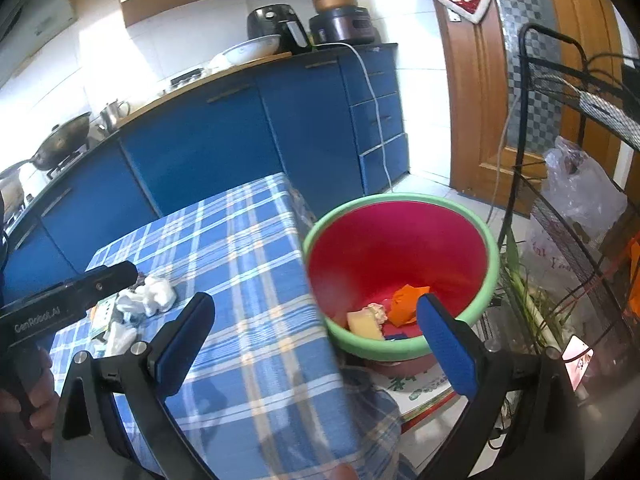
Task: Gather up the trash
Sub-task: 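Move both open grippers back over the table items, then grasp the green herbal box with the left gripper while the right gripper grasps the white cloth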
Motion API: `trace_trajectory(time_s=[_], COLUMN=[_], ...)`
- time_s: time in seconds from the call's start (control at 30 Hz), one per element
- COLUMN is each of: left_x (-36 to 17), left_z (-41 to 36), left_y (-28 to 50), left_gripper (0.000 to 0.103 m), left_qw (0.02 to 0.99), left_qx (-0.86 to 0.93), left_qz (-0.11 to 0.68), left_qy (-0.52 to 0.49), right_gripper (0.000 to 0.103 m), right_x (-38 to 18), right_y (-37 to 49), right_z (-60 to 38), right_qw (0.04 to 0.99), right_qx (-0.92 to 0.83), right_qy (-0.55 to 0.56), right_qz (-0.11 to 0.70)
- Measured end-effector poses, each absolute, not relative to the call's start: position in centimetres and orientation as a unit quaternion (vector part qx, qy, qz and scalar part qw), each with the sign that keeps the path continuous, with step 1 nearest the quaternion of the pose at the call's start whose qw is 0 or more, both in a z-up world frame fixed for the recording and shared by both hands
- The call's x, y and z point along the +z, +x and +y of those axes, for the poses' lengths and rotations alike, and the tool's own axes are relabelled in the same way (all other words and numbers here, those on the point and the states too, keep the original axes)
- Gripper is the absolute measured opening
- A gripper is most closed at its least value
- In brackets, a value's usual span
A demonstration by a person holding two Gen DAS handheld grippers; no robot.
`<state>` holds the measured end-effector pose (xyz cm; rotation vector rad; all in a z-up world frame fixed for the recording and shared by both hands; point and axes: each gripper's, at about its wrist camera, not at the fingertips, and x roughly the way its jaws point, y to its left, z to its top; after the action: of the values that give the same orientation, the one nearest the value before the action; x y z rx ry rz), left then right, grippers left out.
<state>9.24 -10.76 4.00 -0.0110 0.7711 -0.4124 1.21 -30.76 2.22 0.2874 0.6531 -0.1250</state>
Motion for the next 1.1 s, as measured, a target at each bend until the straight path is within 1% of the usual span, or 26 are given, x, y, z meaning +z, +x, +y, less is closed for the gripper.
trace_trajectory(time_s=[0.57,0.93,1.1], left_x=[4.2,2.9,1.4], left_z=[-3.4,2.9,4.8], left_y=[8.3,9.5,10.7], left_gripper=[0.061,0.062,0.062], left_qw=[0.918,0.922,0.915], left_qx=[-0.148,-0.070,-0.046], left_qz=[0.365,0.375,0.396], left_qy=[-0.043,-0.059,-0.065], right_gripper=[0.100,0.100,0.100], right_x=[2.5,0.6,-0.5], right_y=[2.1,3.2,4.1], right_z=[-24.8,-21.6,-20.5], right_qw=[0.935,0.924,0.918], right_qx=[-0.018,0.007,0.013], right_qy=[0.105,0.092,0.087], right_qz=[0.339,0.372,0.387])
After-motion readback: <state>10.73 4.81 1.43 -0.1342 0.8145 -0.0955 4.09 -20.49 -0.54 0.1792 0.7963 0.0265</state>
